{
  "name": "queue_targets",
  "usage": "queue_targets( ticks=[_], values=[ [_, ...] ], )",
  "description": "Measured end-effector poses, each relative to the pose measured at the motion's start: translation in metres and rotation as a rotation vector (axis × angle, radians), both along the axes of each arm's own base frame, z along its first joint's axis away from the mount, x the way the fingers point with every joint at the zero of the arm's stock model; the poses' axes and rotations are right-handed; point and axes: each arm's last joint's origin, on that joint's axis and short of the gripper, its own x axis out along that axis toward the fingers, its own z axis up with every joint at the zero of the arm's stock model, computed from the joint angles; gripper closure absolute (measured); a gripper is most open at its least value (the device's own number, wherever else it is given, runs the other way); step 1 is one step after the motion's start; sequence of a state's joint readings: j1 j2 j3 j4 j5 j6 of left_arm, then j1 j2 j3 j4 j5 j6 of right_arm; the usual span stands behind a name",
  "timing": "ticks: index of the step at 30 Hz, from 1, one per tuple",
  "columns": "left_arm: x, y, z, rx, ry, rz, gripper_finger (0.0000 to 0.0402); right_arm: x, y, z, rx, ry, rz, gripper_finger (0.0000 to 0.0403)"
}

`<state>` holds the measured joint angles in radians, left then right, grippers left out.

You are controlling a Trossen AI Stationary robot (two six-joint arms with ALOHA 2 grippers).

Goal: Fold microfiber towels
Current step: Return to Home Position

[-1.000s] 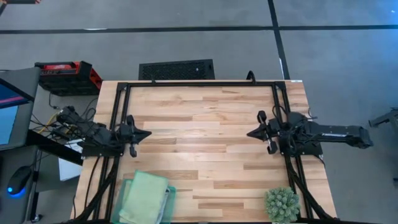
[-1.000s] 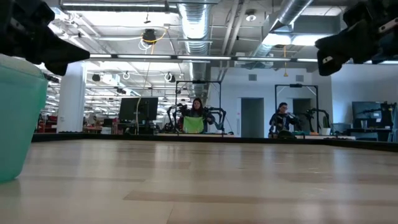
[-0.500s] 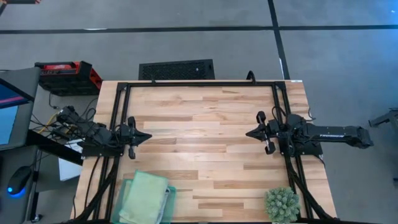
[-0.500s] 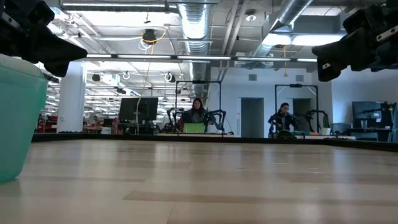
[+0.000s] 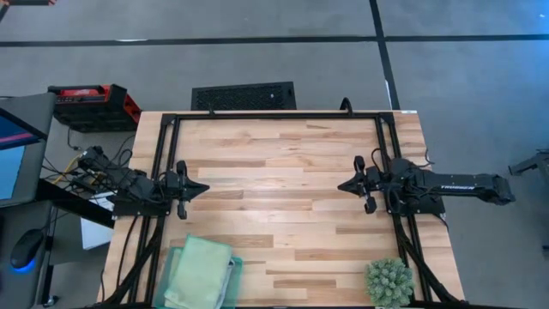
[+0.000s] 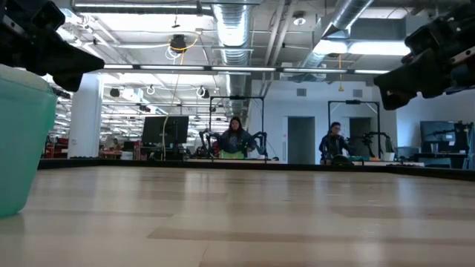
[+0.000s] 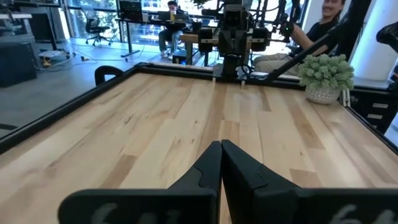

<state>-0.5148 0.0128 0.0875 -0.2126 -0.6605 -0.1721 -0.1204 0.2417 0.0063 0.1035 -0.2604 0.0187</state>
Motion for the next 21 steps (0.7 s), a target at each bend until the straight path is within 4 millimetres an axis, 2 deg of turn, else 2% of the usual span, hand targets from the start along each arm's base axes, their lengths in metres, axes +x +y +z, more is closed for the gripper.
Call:
queue_targets(
  ticks=[21],
  values=[
    [0.0001,0.0,-0.0006,-0.005,0.002,0.002,0.0401,-0.0001,0.0,-0.0008,0.001,0.008,0.0,0.0365]
  ],
)
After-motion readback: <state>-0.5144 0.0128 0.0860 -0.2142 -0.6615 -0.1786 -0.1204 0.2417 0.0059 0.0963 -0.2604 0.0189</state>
